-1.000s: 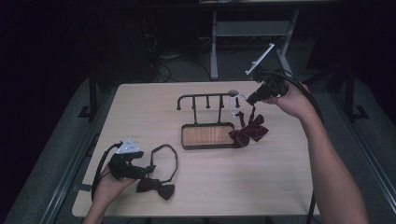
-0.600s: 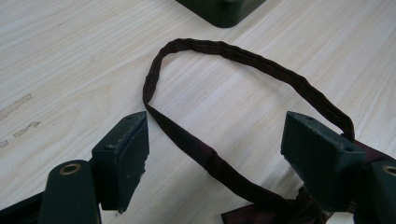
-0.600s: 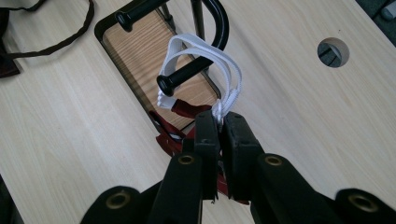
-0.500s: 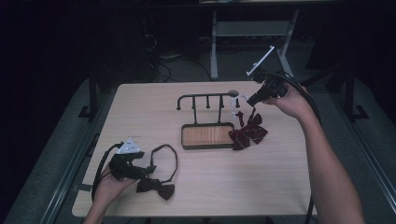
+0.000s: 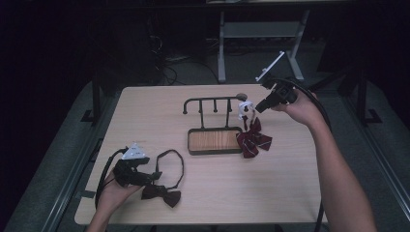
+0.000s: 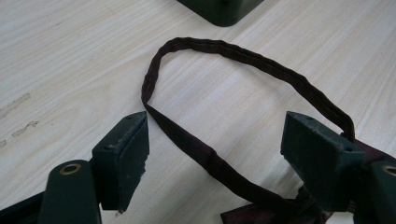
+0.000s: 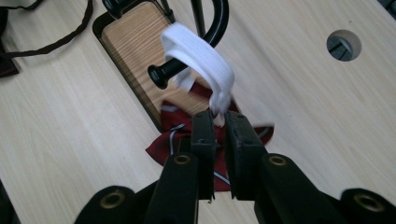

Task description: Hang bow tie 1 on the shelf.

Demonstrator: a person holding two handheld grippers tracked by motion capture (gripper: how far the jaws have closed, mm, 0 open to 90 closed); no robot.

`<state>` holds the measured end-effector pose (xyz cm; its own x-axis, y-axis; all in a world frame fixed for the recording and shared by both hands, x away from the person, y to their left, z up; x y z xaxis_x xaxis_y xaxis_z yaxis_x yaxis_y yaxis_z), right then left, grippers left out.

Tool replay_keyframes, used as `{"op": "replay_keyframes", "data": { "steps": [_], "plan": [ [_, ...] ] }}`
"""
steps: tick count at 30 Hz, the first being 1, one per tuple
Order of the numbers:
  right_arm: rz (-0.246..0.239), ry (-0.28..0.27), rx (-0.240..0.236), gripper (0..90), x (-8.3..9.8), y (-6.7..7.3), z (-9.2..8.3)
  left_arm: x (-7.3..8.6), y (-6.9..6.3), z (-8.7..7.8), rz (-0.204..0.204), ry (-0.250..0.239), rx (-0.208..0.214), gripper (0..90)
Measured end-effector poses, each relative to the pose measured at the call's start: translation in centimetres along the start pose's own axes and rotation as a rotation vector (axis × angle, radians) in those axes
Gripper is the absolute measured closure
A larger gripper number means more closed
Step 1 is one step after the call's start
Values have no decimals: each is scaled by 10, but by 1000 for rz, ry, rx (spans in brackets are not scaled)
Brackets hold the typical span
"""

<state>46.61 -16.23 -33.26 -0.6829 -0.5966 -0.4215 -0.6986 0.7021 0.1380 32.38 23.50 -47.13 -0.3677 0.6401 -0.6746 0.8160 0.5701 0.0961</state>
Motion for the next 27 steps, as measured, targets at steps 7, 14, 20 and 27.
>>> {"op": "replay_keyframes", "data": {
  "steps": [7,14,20,27],
  "plan": [
    [-11,-9,-20,795,4,3,0,0,0,0,1,2,2,241],
    [-13,-17,-58,758,16,5,5,1,0,1,-3,7,3,242],
    [-9,-10,-77,720,28,5,12,1,-1,2,-5,7,4,243],
    [19,-21,-109,626,39,6,16,1,0,2,-5,8,3,243]
  ]
}}
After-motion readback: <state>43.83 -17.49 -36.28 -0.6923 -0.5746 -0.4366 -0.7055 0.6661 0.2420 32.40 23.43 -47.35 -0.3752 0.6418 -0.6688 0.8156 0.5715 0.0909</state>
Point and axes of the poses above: each handheld gripper's, and its own axes: z roughly forward along the jaws, x roughly out of its underside, y roughly to its left, the point moved 6 cm from there along z, roughly forward along the jaws, and after that the axes turned 11 degrees about z, right-handed, at the moved point
